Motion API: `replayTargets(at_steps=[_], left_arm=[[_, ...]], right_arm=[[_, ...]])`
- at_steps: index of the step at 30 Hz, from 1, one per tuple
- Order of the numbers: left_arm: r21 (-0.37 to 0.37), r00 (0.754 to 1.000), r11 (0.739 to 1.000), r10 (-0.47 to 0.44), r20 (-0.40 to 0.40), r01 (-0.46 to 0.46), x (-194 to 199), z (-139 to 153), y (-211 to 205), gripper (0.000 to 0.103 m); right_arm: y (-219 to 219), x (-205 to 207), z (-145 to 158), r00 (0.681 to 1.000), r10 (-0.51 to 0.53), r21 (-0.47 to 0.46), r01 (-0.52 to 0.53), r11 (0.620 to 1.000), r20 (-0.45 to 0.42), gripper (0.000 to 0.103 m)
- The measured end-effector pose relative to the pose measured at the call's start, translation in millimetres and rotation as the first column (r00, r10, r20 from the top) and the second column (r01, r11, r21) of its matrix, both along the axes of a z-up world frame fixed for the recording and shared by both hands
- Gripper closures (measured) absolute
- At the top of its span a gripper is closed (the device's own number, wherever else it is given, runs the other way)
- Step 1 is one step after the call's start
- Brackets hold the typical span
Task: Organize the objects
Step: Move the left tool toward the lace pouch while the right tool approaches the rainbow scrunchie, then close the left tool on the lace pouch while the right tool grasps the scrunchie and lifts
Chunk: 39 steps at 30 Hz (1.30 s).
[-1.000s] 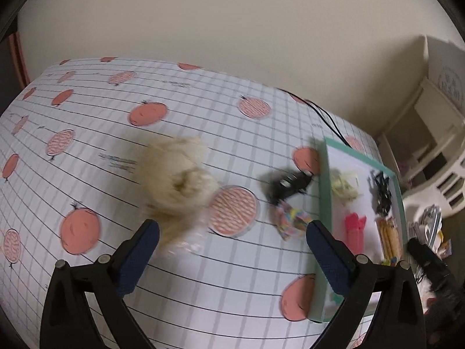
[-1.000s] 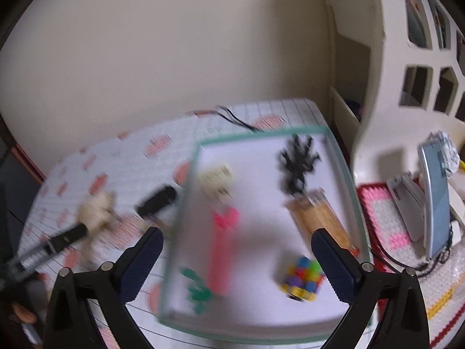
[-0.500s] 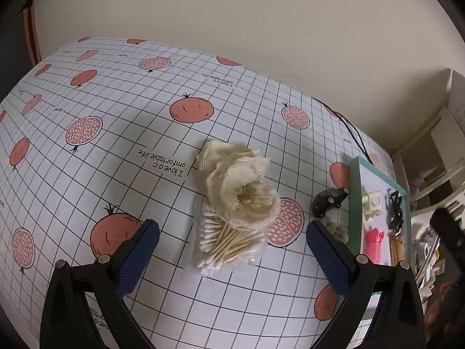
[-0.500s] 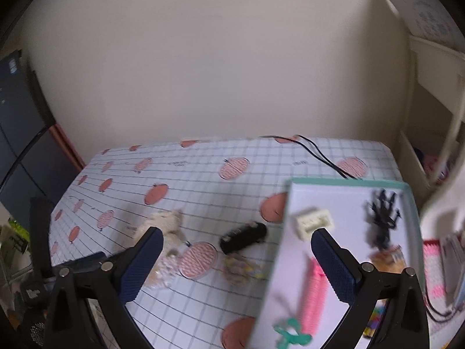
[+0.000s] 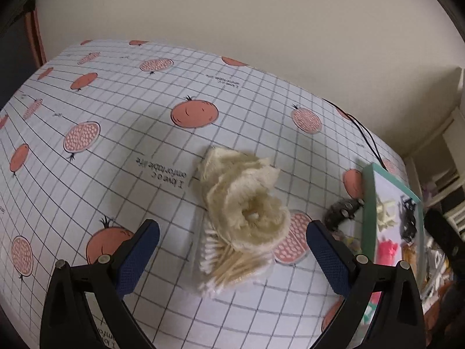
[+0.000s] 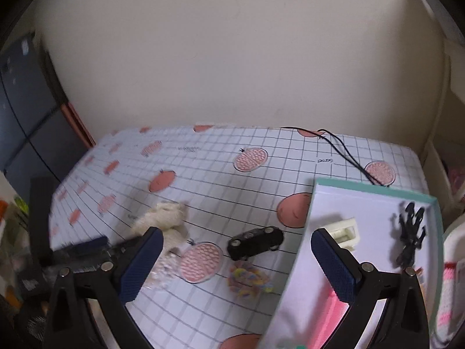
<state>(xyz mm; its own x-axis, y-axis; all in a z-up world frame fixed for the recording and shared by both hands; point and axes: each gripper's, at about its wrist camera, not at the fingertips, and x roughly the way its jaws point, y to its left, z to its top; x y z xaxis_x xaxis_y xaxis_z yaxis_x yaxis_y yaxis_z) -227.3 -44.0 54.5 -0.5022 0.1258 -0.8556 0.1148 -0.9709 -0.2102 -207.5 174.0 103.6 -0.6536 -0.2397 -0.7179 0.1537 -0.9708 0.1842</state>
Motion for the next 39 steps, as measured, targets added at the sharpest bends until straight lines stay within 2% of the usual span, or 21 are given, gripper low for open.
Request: replayTargets(at_steps=[4,6,15,16,18,22,25,31,35,39], left_arm=[[0.017,1.000,1.000,0.021,0.000,-0.021,-11,-2,0,0.002],[0.011,1.000,0.999,0.031,-0.001,-0.031,-16,-5,1,0.002],[0.025,0.998,0.998,0.051,0.029,-0.051,-36,-23,2,0.003],[0.029,0.998,0.998,0.051,0.035,-0.052,-38,-25,2,0.005],[0.033,0.998,0.998,0.046,0.043,-0.048,-40,-29,3,0.020],[0.042,0.997,0.998,0.036,0.064,-0.039,-44,-39,5,0.023],[0.044,0.996,0.999,0.027,0.081,-0.031,-45,-43,8,0.032],[0.035,0.996,0.999,0.025,0.089,-0.029,-46,-43,11,0.034],[0.044,0.995,0.998,0.029,0.100,-0.034,-48,-47,9,0.035],[0.038,0.994,0.999,0.026,0.104,-0.030,-47,-48,9,0.036]], right_arm=[[-6,-2,-13,0.999,0.049,0.049,-0.050,0.998,0.015,0.003],[-7,-5,-21,0.997,0.059,0.060,-0.062,0.996,0.042,0.010],[-12,-9,-58,0.982,0.121,0.008,-0.124,0.992,0.143,0.021],[-13,-8,-61,0.980,0.132,-0.001,-0.133,0.991,0.147,0.022],[-16,-8,-66,0.977,0.146,0.011,-0.150,0.989,0.155,0.024],[-20,-10,-75,0.974,0.134,0.028,-0.141,0.990,0.184,0.027],[-25,-11,-78,0.972,0.139,0.048,-0.151,0.987,0.190,0.028],[-30,-13,-91,0.966,0.136,0.056,-0.152,0.987,0.220,0.028],[-32,-13,-98,0.962,0.135,0.070,-0.155,0.985,0.236,0.031],[-35,-14,-101,0.963,0.127,0.088,-0.151,0.985,0.239,0.040]])
